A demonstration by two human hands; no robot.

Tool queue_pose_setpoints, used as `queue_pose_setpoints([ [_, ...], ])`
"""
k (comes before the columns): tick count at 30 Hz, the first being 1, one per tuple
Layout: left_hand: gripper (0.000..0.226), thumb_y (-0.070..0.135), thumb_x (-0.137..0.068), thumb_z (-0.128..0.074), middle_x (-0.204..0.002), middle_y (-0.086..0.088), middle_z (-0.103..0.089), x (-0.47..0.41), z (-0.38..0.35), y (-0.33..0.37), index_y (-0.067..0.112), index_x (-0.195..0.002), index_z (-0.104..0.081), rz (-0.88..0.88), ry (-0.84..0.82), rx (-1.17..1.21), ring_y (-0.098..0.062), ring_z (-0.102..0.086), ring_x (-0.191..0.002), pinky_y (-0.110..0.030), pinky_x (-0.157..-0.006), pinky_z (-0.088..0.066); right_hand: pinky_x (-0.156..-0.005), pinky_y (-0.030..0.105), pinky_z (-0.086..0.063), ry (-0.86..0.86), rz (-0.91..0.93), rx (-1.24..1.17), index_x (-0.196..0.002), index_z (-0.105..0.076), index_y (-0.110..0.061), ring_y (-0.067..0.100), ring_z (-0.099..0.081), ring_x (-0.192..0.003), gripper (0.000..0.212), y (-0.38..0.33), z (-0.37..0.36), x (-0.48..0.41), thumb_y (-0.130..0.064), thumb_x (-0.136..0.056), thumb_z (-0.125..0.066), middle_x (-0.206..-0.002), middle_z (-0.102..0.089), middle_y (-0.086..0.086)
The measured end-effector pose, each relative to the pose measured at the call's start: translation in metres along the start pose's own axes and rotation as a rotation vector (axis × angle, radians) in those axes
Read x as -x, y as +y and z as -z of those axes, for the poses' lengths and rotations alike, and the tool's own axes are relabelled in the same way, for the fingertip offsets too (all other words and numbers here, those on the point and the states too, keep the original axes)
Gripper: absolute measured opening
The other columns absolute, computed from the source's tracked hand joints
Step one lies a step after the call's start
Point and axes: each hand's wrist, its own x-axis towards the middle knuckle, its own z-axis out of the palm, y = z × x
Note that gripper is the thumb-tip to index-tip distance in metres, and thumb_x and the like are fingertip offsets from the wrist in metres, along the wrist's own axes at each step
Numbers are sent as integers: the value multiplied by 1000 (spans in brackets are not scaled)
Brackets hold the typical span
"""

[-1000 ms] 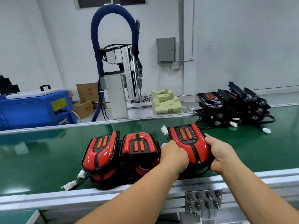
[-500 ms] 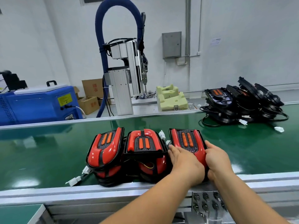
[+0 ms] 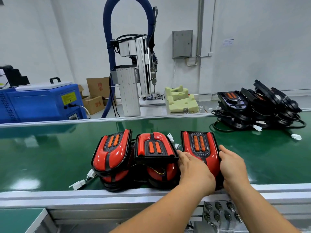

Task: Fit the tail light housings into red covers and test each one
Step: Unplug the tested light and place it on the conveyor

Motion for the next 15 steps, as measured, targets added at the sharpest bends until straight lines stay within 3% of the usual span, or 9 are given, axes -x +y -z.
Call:
queue_pose_setpoints([
  [4, 96, 8, -93, -55, -154, -14, 37, 7, -2, 0, -2, -147, 24, -44, -33, -32, -27, 23, -148, -33, -119, 4, -84, 41, -56, 27, 43, 56, -135, -56, -15, 25, -65, -103, 39, 4, 5, -2, -14, -97, -48, -130, -63, 7],
  [8, 96, 5, -92, -53, -154, -16, 36, 19, -2, 1, -3, -146, 25, -96, -83, -90, -29, 27, -146, -38, -121, 8, -77, 36, -55, 21, 51, 68, -135, -56, -15, 20, -66, -96, 38, 4, 5, -2, -17, -97, -49, -126, -64, 5],
  [12, 93, 3, -92, -51, -154, -19, 35, 26, 3, 1, -5, -146, 24, -136, -105, -120, -30, 27, -145, -39, -121, 10, -68, 29, -51, 59, 64, 20, -137, -54, -12, 11, -61, -90, 39, 4, 6, -3, -22, -99, -50, -138, -56, 4],
  [13, 93, 3, -92, -51, -154, -18, 35, 27, 5, 1, -4, -146, 24, -139, -102, -126, -29, 27, -146, -38, -121, 10, -73, 33, -54, 63, 58, 7, -133, -57, -11, 17, -63, -93, 37, 3, 7, -3, -24, -99, -50, -138, -56, 8],
  [15, 93, 2, -91, -50, -154, -17, 35, 32, 9, 0, -3, -147, 24, -146, -98, -124, -28, 26, -146, -38, -121, 9, -91, 57, -52, 70, 26, 8, -120, -60, 0, 45, -60, -110, 37, -1, 9, 0, -29, -99, -50, -132, -54, 27],
])
